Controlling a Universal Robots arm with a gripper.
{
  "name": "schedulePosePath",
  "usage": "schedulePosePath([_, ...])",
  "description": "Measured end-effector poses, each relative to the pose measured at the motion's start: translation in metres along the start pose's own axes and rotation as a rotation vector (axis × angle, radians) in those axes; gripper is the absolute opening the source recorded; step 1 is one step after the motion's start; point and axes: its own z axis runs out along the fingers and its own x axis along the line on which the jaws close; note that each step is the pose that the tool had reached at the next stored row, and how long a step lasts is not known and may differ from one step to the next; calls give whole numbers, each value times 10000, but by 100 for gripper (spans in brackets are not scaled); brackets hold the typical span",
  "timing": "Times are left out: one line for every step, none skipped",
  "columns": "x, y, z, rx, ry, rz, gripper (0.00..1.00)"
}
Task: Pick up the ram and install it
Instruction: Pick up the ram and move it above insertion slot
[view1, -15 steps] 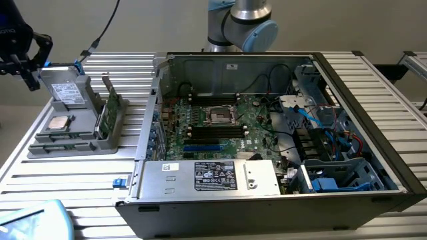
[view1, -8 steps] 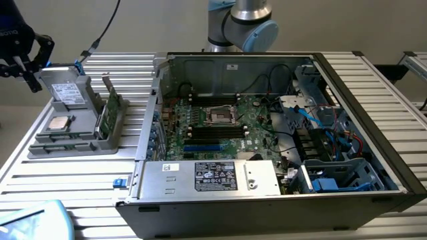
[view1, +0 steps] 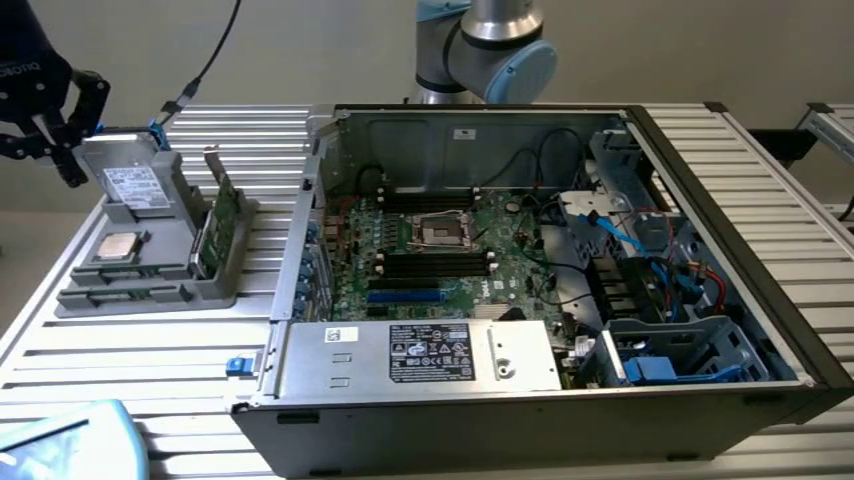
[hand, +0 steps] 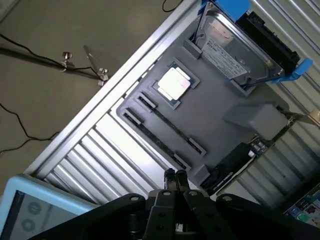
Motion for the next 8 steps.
schedulePosePath([0,0,5,10,-3,-187,11])
schedulePosePath([0,0,10,20,-7,-365,11])
schedulePosePath([-1,0,16,30,-11,-545,11])
schedulePosePath([-1,0,21,40,-14,-725,11])
schedulePosePath([-1,0,27,49,-17,-909,11])
schedulePosePath([-2,0,34,57,-24,-1090,11])
schedulePosePath([-2,1,39,65,-29,-1262,11])
schedulePosePath([-2,1,43,73,-33,-1449,11])
